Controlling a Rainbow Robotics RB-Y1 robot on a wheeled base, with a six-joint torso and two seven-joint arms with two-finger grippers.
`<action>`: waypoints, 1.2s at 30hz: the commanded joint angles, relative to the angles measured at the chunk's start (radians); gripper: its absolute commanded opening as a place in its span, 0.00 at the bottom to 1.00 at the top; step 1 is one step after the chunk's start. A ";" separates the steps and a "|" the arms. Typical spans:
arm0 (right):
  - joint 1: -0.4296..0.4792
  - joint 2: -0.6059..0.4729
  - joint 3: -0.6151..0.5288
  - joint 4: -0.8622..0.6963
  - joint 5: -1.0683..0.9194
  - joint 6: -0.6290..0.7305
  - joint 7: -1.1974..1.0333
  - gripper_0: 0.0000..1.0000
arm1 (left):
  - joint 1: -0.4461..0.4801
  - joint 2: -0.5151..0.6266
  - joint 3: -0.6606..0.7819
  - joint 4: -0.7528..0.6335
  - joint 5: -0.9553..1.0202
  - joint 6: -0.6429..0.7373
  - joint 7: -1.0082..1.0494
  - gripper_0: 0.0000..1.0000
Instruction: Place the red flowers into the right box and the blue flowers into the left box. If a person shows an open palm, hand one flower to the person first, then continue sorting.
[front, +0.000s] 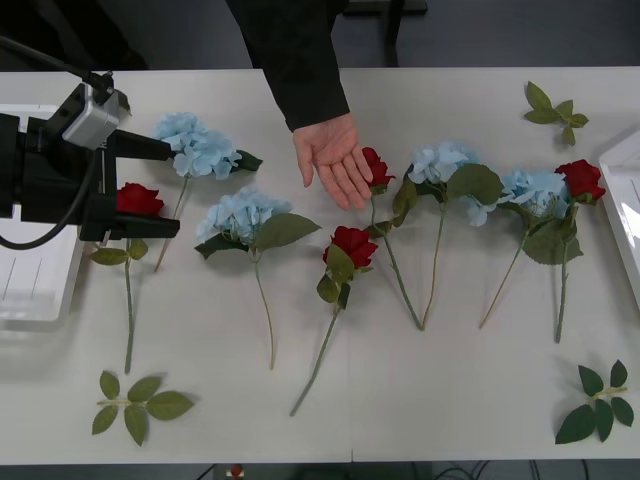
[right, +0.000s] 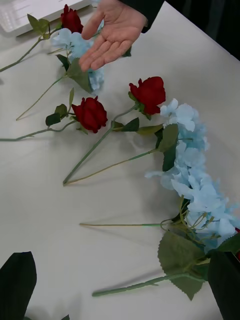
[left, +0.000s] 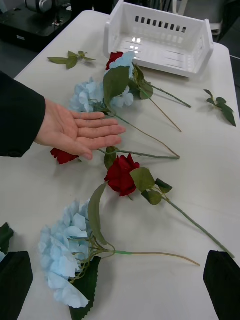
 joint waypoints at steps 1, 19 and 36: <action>0.017 -0.012 0.019 -0.003 -0.002 0.003 0.024 1.00 | 0.012 -0.026 0.033 -0.024 -0.006 0.023 -0.030 1.00; 0.014 -0.113 0.127 -0.004 0.251 -0.098 -0.411 1.00 | 0.003 -0.033 0.045 -0.030 -0.014 0.041 0.012 1.00; -0.016 -0.104 0.401 -0.004 0.573 -0.230 -1.238 1.00 | 0.007 -0.033 0.038 -0.030 -0.009 0.041 0.019 1.00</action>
